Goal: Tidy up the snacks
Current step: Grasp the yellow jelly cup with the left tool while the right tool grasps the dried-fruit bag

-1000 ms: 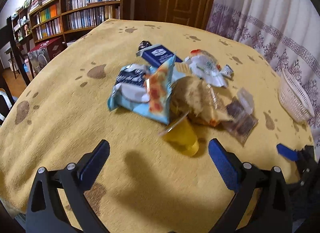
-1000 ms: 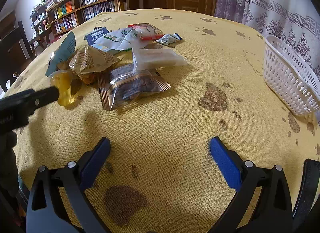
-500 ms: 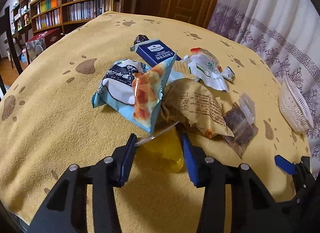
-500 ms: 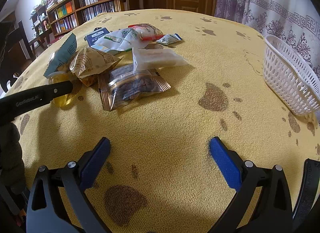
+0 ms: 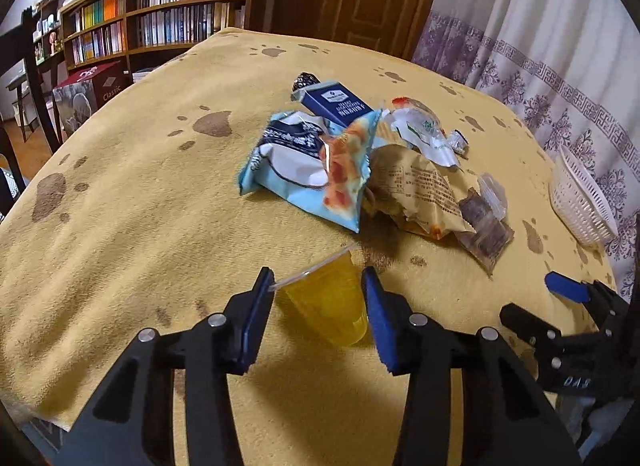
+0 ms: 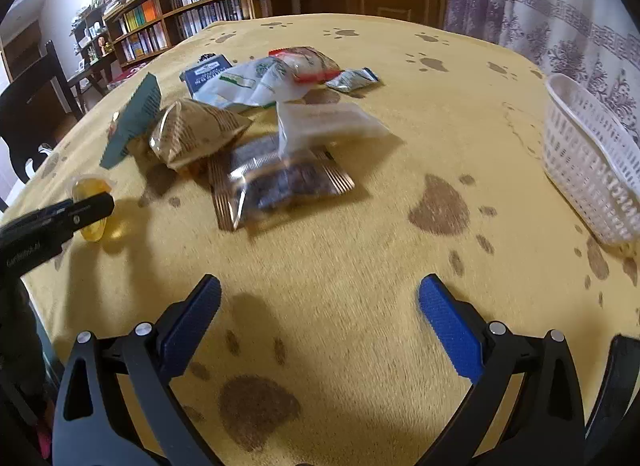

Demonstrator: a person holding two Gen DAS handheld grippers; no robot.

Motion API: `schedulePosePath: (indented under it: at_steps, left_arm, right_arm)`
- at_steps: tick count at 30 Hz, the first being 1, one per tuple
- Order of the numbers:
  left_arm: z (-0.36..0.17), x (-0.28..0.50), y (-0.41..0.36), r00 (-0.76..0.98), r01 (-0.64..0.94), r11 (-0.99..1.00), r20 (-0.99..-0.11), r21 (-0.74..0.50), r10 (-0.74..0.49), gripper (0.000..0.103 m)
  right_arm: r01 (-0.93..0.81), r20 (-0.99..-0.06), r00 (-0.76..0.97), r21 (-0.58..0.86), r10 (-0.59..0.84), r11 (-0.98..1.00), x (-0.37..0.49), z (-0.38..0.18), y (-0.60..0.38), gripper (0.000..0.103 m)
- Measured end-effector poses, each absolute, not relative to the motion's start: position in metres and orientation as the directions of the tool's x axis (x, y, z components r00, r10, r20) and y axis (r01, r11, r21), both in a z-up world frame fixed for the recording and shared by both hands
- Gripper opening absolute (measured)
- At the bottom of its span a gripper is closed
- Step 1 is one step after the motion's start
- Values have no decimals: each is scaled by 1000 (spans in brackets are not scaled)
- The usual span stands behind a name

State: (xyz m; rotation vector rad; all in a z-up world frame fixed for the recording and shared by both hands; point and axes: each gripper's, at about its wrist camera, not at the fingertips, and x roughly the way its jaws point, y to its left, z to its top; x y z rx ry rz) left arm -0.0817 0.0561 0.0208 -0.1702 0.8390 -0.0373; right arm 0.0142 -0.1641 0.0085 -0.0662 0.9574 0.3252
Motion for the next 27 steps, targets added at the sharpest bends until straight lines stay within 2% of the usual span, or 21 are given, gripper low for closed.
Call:
schedulePosePath:
  at_steps: [14, 19, 21, 23, 27]
  left_arm:
    - [26, -84, 71, 687, -35, 982, -718, -185, -111, 46]
    - [28, -86, 71, 691, -33, 982, -714, -184, -110, 46]
    - [29, -85, 71, 693, -34, 983, -713, -181, -107, 46]
    - [31, -85, 70, 694, -35, 983, -712, -178, -105, 46]
    - [35, -85, 64, 698, -29, 985, -709, -171, -103, 46]
  right_arm:
    - [-435, -850, 473, 5, 233, 900, 69, 15, -118, 101]
    - [-443, -846, 467, 28, 257, 896, 82, 4, -120, 101]
    - [-447, -839, 479, 20, 258, 894, 77, 4, -120, 99]
    - [-452, -830, 492, 16, 264, 892, 71, 5, -121, 89]
    - [-462, -813, 511, 14, 279, 887, 58, 9, -125, 82]
